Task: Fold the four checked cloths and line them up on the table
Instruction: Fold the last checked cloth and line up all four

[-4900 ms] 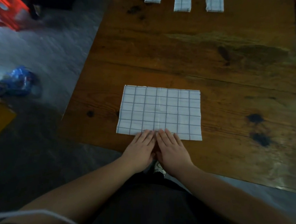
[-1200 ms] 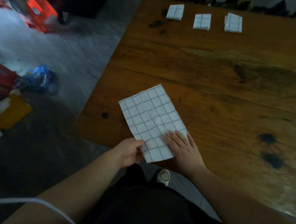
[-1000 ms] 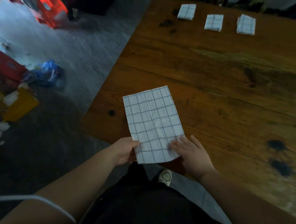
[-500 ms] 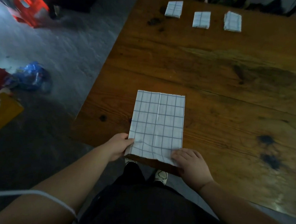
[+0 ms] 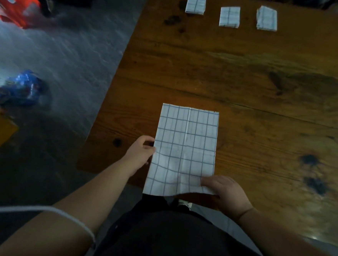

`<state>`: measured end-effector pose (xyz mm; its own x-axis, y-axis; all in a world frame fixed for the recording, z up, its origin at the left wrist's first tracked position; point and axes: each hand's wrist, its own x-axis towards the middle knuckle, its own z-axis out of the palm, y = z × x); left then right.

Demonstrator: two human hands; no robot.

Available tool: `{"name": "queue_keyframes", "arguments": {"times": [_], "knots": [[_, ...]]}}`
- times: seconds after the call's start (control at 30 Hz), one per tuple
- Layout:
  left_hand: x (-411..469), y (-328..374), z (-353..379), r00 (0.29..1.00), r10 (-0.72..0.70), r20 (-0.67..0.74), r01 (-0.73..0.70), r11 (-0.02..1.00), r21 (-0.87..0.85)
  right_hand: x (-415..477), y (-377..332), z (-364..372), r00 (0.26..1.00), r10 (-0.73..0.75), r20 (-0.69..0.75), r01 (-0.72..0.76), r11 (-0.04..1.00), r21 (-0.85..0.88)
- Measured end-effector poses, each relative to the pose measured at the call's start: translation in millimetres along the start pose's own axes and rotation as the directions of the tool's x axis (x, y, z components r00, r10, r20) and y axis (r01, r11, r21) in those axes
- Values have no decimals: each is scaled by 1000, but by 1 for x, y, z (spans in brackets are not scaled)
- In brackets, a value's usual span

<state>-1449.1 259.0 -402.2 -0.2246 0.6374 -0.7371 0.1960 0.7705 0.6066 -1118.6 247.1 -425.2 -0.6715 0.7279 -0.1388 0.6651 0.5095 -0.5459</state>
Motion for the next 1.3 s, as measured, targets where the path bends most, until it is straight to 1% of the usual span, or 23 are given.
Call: {"name": "queue_keyframes", "arguments": {"times": [0.07, 0.13, 0.3, 0.4, 0.43, 0.5, 0.57, 0.63, 0.7, 0.77, 0.87, 0.9, 0.93, 0.97, 1.0, 1.07, 1.1, 1.13, 1.17, 1.2, 1.23, 1.3], "knots": [[9, 9, 2, 999, 35, 40, -40, 992, 119, 2, -4, -1, 999, 45, -32, -43, 998, 43], [16, 16, 0, 995, 45, 85, -60, 982, 181, 5, -8, -4, 993, 88, -84, -81, 993, 89], [28, 22, -11, 965, 32, 259, -85, 977, 197, 20, -12, -27, 948, 169, -270, -131, 980, 152], [29, 18, -13, 954, 82, 288, -154, 959, 238, 37, -14, -47, 913, 255, -319, -195, 959, 206], [30, 17, -12, 953, 110, 282, -181, 954, 240, 44, -16, -54, 894, 305, -328, -221, 938, 269], [30, 17, -9, 964, 130, 233, -180, 962, 206, 61, -23, -68, 842, 423, -335, -264, 864, 429], [32, 15, -5, 981, 120, 155, -141, 982, 129, 79, -28, -80, 783, 550, -290, -333, 765, 551], [35, 14, -1, 991, 78, 110, -82, 996, 33, 96, -27, -88, 736, 637, -228, -395, 679, 619], [35, 14, 2, 994, 38, 104, -31, 997, -67, 111, -23, -92, 701, 686, -195, -447, 636, 629], [34, 16, 6, 995, 11, 103, 2, 992, -129, 121, -17, -89, 662, 724, -194, -476, 606, 637], [33, 20, 11, 998, -4, 65, 13, 991, -134, 125, -7, -76, 539, 807, -242, -514, 543, 664], [33, 21, 13, 999, -9, 46, 15, 990, -137, 123, -7, -71, 506, 824, -256, -535, 532, 656], [33, 22, 14, 1000, -16, 26, 19, 990, -140, 118, -8, -64, 494, 829, -262, -562, 535, 631], [33, 22, 15, 1000, -20, 7, 20, 989, -144, 111, -13, -57, 515, 815, -265, -587, 561, 584], [33, 22, 17, 1000, -21, -11, 19, 990, -141, 103, -18, -48, 574, 777, -258, -597, 613, 517], [31, 21, 20, 999, -24, -38, 19, 992, -126, 85, -30, -29, 763, 619, -189, -537, 769, 347], [30, 19, 22, 999, -25, -47, 20, 993, -117, 78, -35, -19, 852, 508, -127, -471, 849, 241], [29, 18, 24, 998, -30, -53, 24, 994, -104, 73, -38, -10, 917, 395, -51, -387, 914, 120], [28, 17, 26, 998, -37, -60, 32, 995, -95, 69, -39, -1, 952, 305, 32, -306, 952, 5], [26, 16, 27, 996, -48, -71, 41, 995, -94, 67, -40, 8, 962, 253, 100, -245, 966, -86], [25, 15, 28, 995, -58, -84, 49, 993, -107, 65, -41, 16, 960, 237, 147, -215, 965, -153], [21, 13, 28, 993, -49, -108, 38, 995, -97, 64, -43, 24, 950, 250, 188, -203, 950, -237]]}}
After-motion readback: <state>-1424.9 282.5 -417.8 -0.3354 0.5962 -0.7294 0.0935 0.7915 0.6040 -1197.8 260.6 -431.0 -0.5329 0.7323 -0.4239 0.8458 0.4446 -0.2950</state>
